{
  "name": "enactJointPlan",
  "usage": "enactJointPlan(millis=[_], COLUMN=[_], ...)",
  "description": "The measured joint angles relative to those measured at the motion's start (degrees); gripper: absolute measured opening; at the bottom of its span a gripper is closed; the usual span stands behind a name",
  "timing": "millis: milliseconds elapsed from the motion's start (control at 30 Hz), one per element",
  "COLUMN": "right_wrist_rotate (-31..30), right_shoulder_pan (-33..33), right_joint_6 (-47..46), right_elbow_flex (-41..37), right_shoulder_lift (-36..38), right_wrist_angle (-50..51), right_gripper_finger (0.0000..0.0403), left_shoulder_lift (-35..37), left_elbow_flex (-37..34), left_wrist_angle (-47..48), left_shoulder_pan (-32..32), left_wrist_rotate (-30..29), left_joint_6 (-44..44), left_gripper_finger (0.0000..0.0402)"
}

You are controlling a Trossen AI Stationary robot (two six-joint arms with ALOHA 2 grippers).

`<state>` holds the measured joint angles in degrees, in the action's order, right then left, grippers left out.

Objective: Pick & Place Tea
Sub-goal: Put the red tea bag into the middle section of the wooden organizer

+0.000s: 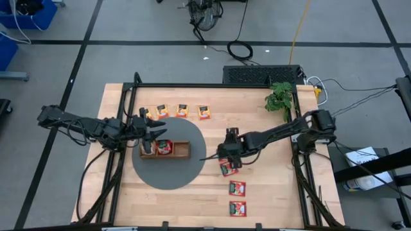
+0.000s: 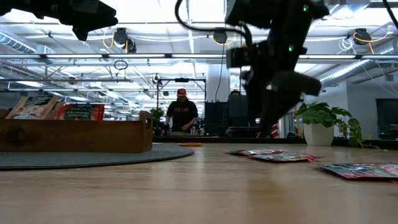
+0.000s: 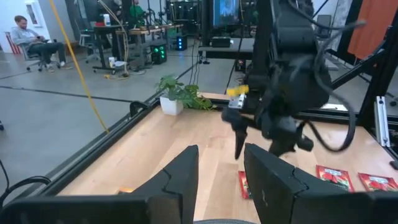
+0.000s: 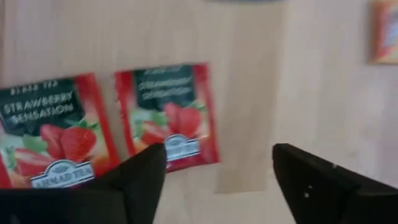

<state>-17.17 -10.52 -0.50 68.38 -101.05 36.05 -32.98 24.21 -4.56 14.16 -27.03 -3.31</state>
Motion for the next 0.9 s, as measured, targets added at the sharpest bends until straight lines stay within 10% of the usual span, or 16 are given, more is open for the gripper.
enactJointPlan(millis=[900], right_wrist_rotate=[12.64], right_shoulder_pan=[6.53], right_joint_6=[2.28], right_elbow_flex=[-0.40], right_shoulder_lift=[-5.91], right_wrist_angle=[-1.56], right_gripper_finger=[0.0315], left_shoulder_lift=[0.01], left_elbow_flex=[0.00], left_wrist_angle=[0.02], left_shoulder_pan=[0.00], left_wrist_rotate=[0.00], left_joint_6=[0.02], left_gripper_finger=[0.0131])
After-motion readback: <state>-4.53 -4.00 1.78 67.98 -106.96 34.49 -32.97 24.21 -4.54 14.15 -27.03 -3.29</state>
